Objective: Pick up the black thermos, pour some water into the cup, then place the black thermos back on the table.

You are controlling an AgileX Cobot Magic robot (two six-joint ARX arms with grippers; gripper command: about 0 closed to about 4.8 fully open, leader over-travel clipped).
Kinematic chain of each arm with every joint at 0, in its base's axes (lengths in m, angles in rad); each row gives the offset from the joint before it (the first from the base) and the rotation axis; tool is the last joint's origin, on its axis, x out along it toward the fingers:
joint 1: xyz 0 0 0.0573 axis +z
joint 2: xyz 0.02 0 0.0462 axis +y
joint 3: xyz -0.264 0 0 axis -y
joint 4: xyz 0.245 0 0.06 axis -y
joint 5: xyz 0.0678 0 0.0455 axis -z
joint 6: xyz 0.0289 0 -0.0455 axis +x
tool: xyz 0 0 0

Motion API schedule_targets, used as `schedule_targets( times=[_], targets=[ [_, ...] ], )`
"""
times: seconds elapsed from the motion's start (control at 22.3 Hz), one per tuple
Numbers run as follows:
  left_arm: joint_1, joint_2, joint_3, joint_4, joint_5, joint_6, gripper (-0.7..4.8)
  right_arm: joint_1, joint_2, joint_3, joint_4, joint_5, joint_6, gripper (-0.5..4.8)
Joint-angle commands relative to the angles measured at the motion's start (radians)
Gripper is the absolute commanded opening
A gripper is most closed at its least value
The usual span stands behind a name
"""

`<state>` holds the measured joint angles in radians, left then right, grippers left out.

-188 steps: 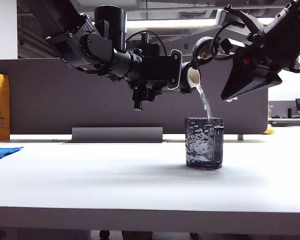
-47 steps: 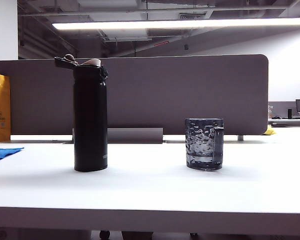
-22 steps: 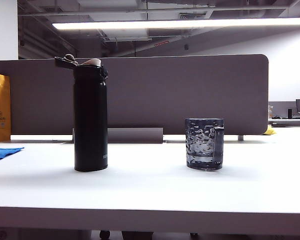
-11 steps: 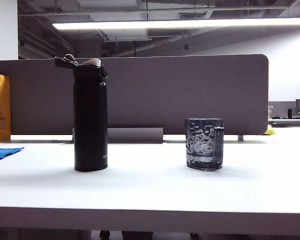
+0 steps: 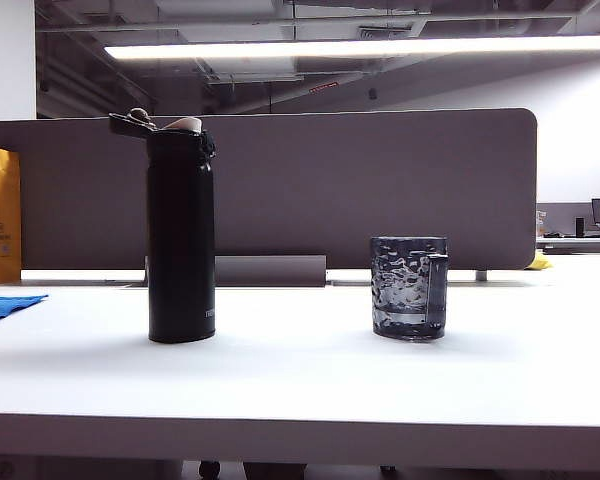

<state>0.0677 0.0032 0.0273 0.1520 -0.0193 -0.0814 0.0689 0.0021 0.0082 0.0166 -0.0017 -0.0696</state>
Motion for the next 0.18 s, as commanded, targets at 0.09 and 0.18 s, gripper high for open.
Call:
schedule_targets(
  times=[0.09,0.18],
  targets=[
    [0.002,0.001,0.003,0.002,-0.003,0.003,-0.05,0.001,0.0,-0.004,0.014,0.0,-0.003,-0.01],
    [0.002,0.001,0.003,0.002,-0.003,0.003,-0.05,0.001,0.0,-0.004,0.014,0.0,-0.003,-0.01]
  ],
)
